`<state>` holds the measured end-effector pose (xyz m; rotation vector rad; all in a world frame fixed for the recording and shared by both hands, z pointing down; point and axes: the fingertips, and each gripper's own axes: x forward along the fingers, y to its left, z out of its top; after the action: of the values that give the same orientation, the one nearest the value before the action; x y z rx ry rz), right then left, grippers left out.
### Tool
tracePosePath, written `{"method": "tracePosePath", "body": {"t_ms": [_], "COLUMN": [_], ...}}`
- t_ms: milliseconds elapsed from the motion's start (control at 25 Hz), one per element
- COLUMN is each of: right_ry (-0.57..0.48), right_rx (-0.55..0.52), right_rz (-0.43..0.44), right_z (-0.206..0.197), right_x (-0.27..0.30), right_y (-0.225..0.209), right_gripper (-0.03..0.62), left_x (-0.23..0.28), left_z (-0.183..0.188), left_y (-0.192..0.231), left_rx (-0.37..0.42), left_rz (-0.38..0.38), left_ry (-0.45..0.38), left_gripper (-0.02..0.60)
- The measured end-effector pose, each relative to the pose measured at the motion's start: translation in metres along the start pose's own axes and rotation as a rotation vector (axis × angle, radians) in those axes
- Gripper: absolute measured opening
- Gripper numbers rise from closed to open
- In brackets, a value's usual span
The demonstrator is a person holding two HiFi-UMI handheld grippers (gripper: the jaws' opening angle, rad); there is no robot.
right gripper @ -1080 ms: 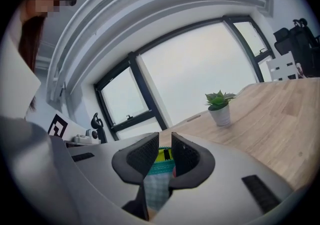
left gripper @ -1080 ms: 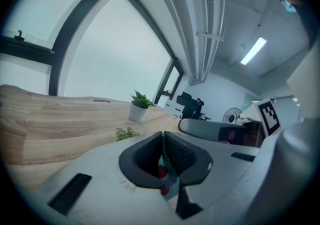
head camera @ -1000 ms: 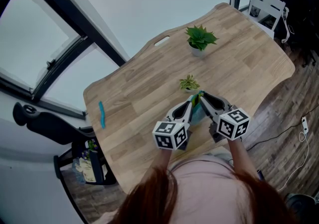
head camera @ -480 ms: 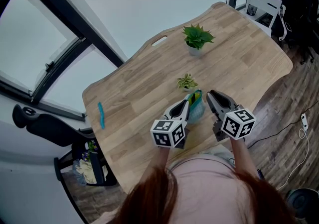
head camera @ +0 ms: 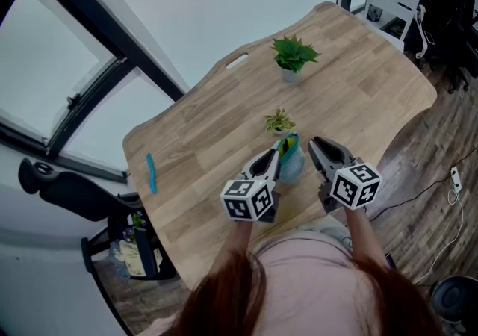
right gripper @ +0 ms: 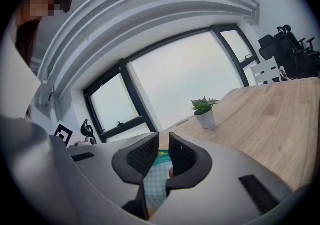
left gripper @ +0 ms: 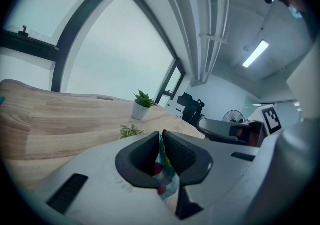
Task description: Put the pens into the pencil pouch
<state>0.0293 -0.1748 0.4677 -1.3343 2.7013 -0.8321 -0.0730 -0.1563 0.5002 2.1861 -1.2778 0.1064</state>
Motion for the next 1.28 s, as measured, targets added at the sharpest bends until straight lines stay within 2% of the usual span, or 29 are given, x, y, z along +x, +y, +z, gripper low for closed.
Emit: {"method": "tracePosePath", "body": {"t_ms": [480,760,1280], "right_ry": [0.017,0.011,-0.015], "right_rx": [-0.015,-0.016,-0.031], "right_rz": [-0.012,-0.008,-0.027], "right_z": [-0.010,-0.012,-0.016], "right_x": [-0.006,-0.012,-0.031], "right_y": [0.006,0.014,0.025], "right_gripper": [0.025,0.021,0.015], "left_x": [-0.012,-0.025,-0.041], "left_z": [0.005,0.012,0.009], "left_y": [0.000,0.003,-0.002], "left_rx": [0.002,0.014,0.048], "left_rz": [-0.005,0.022,0.020], "left_ry": [-0.030,-0.072,-0.069], "left_gripper": [0.038,0.038,0.038]}}
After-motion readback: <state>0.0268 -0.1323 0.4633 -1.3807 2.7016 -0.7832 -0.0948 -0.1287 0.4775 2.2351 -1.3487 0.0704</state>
